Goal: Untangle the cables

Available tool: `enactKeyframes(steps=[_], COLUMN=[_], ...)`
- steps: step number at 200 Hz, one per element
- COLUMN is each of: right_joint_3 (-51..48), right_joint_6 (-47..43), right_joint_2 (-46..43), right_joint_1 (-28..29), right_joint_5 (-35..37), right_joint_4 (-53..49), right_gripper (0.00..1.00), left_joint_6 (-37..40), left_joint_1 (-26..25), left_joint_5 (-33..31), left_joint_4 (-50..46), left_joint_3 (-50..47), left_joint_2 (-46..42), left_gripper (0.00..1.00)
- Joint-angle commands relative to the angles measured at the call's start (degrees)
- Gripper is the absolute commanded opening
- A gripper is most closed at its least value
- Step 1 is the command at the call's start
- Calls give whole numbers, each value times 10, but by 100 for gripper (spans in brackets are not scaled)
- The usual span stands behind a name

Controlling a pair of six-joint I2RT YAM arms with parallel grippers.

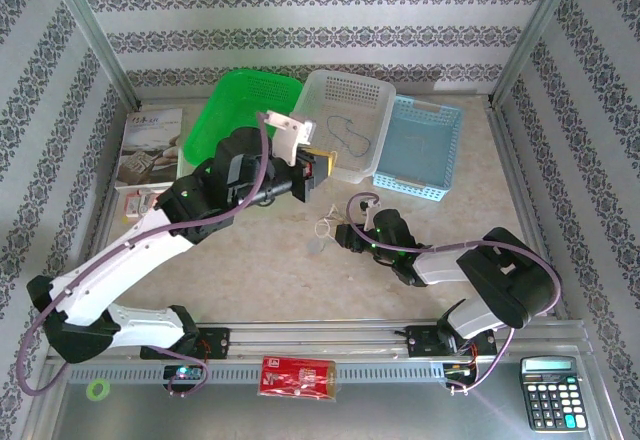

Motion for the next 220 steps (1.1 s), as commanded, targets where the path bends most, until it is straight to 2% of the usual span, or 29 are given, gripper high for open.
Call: enactKeyframes(steps=[1,31,72,101,143,176,194,220], right_joint_3=[-8,-10,-14,-15,-17,-3,30,85], right_joint_6=[9,16,21,7,-39,-69,-85,-112], right_joint_2=[8,7,-31,-106,-263,-361,-369,-331], right_joint_1=[5,3,1,12,38,47,53,70], right_joint_5=[16,14,-6,-8,35,55,50,37], right_joint_4=[26,26,17,-35,-163,-215,-217,-208], right_gripper=[39,40,47,57,60,64,65,66], left_joint_6=[15,22,22,16,7,2,0,-6], left_joint_1=[14,20,32,33,33,33,33,33], left_joint_5=[-1,-7,-4,7,20,27,29,34], left_joint_4=[-22,-27,-29,-22,-11,-5,-1,5], left_joint_3=[21,22,13,7,-4,-9,-11,-13], left_joint_2=[-16,-22,-28,-24,-20,-18,-16,-13], left_gripper=[0,0,0,0,0,0,0,0])
